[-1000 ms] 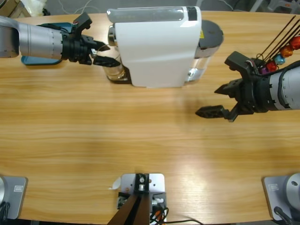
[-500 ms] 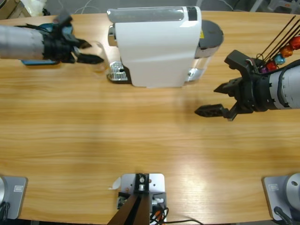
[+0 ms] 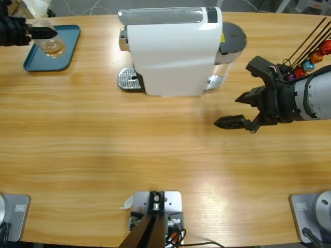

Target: Pour coffee

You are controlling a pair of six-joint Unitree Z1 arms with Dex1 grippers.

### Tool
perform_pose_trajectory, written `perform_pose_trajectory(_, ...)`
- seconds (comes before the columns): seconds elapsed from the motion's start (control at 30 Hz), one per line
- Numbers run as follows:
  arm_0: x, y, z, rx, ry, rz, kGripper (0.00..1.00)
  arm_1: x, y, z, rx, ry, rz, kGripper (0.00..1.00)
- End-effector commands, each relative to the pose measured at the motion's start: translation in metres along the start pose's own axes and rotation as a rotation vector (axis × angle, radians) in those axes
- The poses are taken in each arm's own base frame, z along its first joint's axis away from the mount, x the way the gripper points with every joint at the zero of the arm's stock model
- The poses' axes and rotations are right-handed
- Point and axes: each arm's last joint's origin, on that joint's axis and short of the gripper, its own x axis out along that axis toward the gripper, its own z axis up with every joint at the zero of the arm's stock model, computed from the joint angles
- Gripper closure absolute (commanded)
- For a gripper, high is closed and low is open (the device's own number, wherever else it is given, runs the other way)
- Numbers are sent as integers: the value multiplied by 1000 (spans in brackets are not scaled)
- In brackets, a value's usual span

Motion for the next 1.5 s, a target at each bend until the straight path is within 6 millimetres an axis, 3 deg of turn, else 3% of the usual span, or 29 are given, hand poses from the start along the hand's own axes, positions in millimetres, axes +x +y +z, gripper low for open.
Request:
perform_pose_trajectory(0.03,37,35,-11,-123,86,186,1000,17,0,-4,8,55,18,4)
perform_pose_trajectory(0.23,63,38,-22,-187,135,179,1000,18,0,-4,8,58,19,4)
perform_pose_trajectory(0.47,67,35,-27,-184,160,170,985,19,0,-4,8,58,18,4)
perform_pose_trajectory(0.5,67,34,-28,-185,169,168,805,18,1,-4,8,57,18,4)
perform_pose_trajectory(0.57,64,32,-30,-184,175,165,213,17,1,-4,7,55,17,4)
perform_pose_trajectory(0.6,61,31,-30,-184,172,165,55,16,1,-5,7,55,17,4)
perform_pose_trajectory(0.67,52,29,-25,-179,152,166,9,13,1,-6,7,53,16,4)
perform_pose_trajectory(0.83,10,24,-4,-173,45,190,9,6,2,-6,3,34,9,4)
perform_pose_trajectory(0.97,-40,14,7,-166,-42,200,9,-4,4,-7,-4,-2,-1,4)
perform_pose_trajectory(1.07,-80,-9,1,-146,-25,165,0,-13,5,-8,-10,-33,-19,1)
perform_pose_trajectory(1.2,-130,-57,-13,-75,28,27,0,-27,6,-11,-19,-88,-43,0)
perform_pose_trajectory(1.33,-168,-95,-26,21,81,-154,4,-45,8,-17,-26,-144,-75,0)
perform_pose_trajectory(1.5,-201,-105,-41,79,141,-236,9,-76,7,-39,-19,-179,-208,0)
